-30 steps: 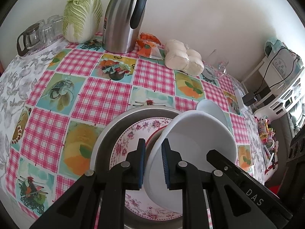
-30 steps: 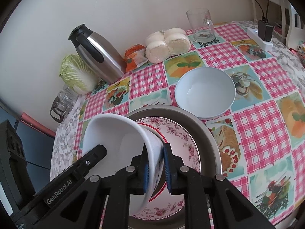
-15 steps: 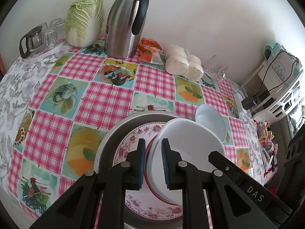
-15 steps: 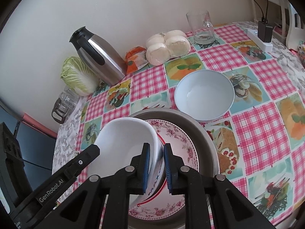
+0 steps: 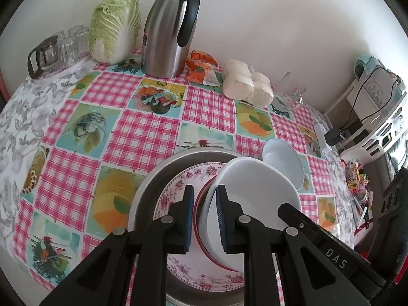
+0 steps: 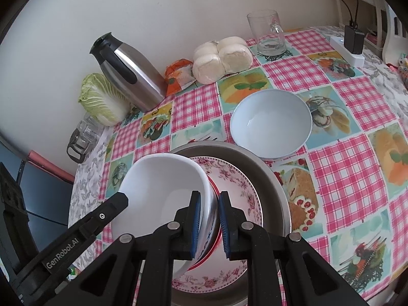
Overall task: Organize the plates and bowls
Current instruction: 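Lower the square bowl with both grippers onto the red-rimmed bowl, then open both grippers to release the square bowl in the stack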
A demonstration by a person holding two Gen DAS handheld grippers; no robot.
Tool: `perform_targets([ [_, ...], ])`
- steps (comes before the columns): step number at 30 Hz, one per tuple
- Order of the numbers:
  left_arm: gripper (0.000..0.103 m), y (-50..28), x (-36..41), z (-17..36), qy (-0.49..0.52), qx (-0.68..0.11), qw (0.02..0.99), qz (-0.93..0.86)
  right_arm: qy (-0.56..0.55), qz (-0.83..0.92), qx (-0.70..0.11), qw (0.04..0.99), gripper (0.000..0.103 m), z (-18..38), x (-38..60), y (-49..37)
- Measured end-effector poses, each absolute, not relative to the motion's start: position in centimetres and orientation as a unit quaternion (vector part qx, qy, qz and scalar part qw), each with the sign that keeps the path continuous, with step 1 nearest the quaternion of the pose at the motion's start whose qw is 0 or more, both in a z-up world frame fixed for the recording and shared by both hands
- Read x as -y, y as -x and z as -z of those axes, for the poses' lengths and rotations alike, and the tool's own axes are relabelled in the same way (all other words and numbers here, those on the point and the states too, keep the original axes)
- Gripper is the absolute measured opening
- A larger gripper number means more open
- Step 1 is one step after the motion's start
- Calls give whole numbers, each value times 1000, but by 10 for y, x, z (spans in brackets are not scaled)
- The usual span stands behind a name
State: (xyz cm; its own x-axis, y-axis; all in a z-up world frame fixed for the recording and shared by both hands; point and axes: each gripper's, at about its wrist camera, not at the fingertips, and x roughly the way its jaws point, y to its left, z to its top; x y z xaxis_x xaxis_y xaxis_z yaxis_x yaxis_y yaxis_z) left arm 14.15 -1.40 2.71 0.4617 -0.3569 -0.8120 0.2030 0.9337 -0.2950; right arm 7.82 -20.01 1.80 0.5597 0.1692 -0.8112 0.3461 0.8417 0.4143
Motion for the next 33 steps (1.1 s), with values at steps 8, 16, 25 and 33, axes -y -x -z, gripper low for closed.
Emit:
perform_targets([
  [8,52,-138,3,-40,86,-482,860,143,-260,66,-440,857,40,-39,201,-71],
  [16,79,-140,-8,-42,76,-485,865,105,-207,109,-428,873,66,-52,200,-68],
  [25,89,-140,-14,-42,59,-471,877,76,-181,108,-424,881,85,-54,197,-68],
  [33,103,-140,-21,-44,62,-454,888,44,-178,99,-425,882,103,-52,195,-69],
])
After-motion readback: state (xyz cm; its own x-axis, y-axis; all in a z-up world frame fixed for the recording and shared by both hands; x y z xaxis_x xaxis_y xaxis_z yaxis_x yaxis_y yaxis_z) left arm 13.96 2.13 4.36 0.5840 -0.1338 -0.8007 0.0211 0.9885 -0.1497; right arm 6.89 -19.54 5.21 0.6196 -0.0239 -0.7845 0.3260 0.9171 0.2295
